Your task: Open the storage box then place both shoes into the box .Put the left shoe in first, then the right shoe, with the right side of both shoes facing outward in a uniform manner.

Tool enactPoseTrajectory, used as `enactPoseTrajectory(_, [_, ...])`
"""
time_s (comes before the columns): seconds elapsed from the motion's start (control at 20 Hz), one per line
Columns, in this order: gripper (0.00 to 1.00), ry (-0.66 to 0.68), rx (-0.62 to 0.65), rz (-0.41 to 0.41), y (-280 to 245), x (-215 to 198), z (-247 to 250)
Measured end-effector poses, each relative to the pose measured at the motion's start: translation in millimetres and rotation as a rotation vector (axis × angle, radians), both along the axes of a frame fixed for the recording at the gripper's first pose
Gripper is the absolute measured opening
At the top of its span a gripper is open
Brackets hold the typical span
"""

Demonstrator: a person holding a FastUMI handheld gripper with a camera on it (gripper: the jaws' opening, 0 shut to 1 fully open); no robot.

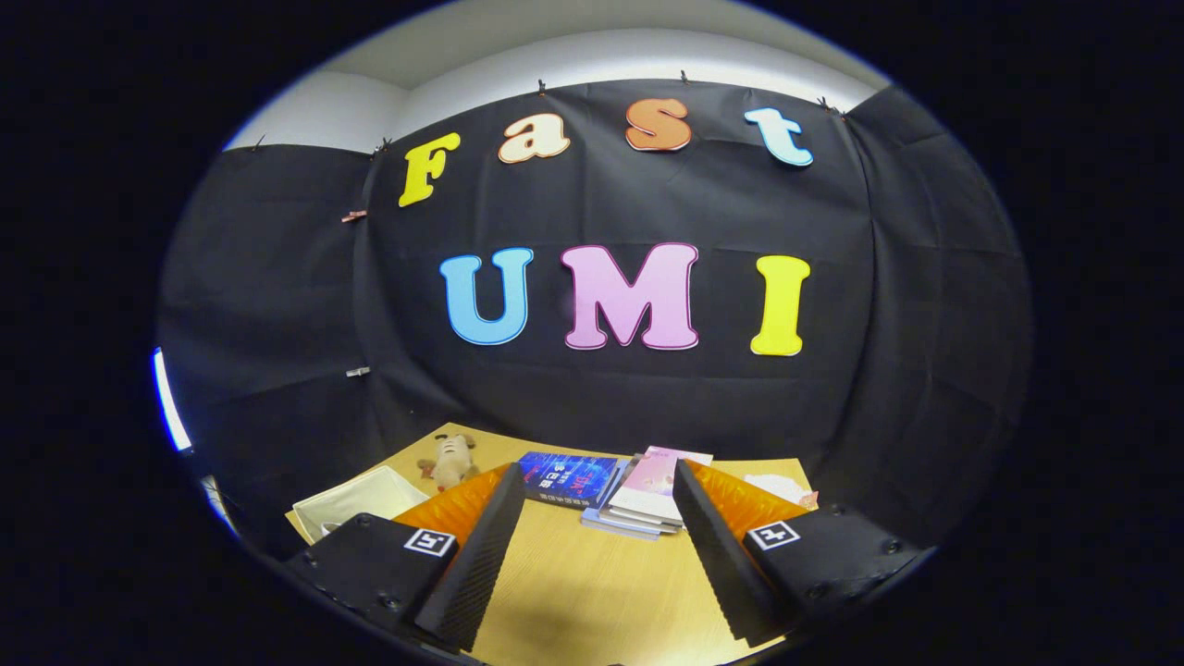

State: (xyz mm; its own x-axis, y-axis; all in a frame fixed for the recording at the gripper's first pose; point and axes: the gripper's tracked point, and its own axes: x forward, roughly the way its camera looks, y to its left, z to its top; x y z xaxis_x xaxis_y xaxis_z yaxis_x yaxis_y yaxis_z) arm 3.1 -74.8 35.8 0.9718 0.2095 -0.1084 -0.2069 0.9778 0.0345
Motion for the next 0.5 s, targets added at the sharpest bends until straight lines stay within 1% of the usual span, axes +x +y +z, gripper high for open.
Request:
enactPoseTrajectory(0.15, [0.98, -0.006, 0.012, 0.000, -1.7, 3.2, 0.1])
enactPoseTrajectory(0.3, [0.98, 0.018, 0.001, 0.009, 5.0, 7.6, -10.6])
enactPoseTrajectory(0.5, [0.98, 0.049, 0.000, -0.009, 17.7, 16.0, -18.7])
